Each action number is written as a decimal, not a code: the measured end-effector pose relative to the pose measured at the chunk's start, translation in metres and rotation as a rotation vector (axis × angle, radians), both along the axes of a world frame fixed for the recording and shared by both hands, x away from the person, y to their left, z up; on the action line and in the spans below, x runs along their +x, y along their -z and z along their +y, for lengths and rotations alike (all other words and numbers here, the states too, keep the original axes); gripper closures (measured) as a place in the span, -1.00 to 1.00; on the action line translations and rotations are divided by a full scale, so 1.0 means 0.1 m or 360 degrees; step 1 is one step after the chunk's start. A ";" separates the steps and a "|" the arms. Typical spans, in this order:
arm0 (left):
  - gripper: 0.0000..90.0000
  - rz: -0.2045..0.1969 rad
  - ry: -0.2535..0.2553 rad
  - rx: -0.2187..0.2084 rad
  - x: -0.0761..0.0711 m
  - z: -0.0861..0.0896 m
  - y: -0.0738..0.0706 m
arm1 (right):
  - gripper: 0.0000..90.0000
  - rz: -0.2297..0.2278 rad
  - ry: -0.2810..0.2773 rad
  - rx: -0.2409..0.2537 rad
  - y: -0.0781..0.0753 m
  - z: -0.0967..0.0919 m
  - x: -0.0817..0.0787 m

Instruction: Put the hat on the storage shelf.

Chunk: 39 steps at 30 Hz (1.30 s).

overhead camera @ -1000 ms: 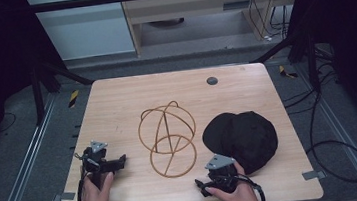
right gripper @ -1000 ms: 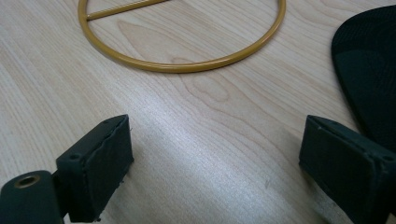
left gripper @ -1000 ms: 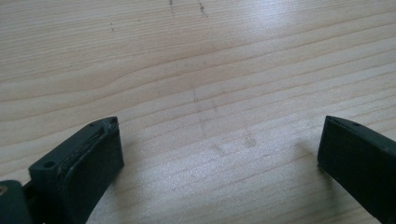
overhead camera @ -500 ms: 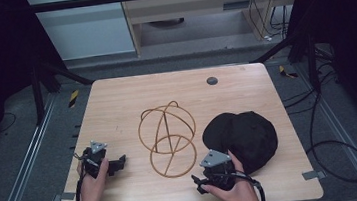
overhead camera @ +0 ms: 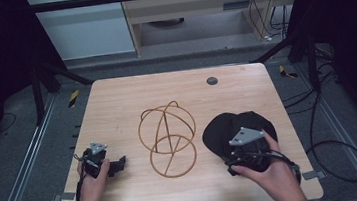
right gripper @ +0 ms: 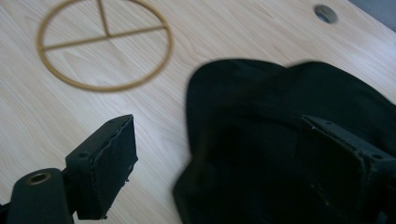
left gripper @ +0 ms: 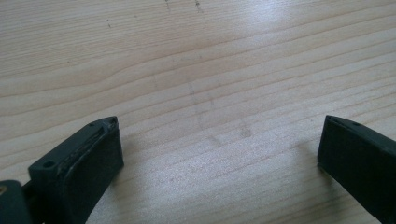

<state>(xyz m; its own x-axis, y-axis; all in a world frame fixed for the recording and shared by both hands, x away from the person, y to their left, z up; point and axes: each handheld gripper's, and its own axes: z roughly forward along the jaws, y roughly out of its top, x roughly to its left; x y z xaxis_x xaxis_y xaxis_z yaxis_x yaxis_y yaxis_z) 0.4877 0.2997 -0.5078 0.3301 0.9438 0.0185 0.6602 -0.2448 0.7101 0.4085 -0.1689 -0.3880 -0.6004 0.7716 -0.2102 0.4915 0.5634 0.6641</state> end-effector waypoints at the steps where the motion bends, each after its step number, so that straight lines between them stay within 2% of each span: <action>1: -1.00 -0.0001 -0.0001 0.0001 0.00 0.00 0.00 | -0.71 0.0010 0.0015 -0.0019 -0.03 -0.07 0.01; 3: -1.00 0.0000 0.0001 0.0001 0.00 0.00 0.00 | -0.70 0.0054 0.0062 -0.0059 -0.08 -0.27 0.06; 5: -1.00 -0.0001 0.0002 0.0001 0.00 -0.01 0.00 | -0.69 0.0071 0.0079 -0.0060 -0.10 -0.34 0.07; 6: -1.00 -0.0001 0.0002 0.0000 0.00 -0.01 0.00 | -0.68 0.0097 0.0110 -0.0072 -0.14 -0.44 0.10; 11: -1.00 -0.0001 0.0002 -0.0001 0.00 -0.02 0.00 | -0.68 0.0126 0.0142 -0.0100 -0.18 -0.62 0.16; 13: -1.00 -0.0001 0.0005 -0.0001 -0.01 -0.02 0.00 | -0.69 0.0164 0.0148 -0.0097 -0.18 -0.72 0.21; 26: -1.00 -0.0001 0.0020 0.0000 -0.01 -0.02 0.00 | -0.65 0.0273 0.0098 -0.0114 -0.07 -0.77 0.30; 31: -1.00 0.0000 0.0030 0.0003 -0.01 -0.03 0.00 | -0.56 0.0312 0.0116 -0.0060 -0.06 -0.80 0.38; 35: -1.00 -0.0005 0.0040 -0.0001 -0.01 -0.04 0.00 | -0.54 0.0364 0.0103 0.0020 -0.07 -0.84 0.46; 39: -1.00 0.0000 0.0047 0.0000 -0.01 -0.04 0.00 | -0.50 0.0380 0.0110 0.0059 -0.10 -0.82 0.53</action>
<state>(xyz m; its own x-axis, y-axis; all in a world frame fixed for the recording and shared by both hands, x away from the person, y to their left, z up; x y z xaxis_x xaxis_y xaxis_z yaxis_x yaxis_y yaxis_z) 0.4870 0.2955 -0.5080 0.3581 0.9335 0.0188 0.6525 -0.2646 0.7101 0.4611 -0.2509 -0.3782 -0.5751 0.8172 -0.0394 0.6735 0.5002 0.5443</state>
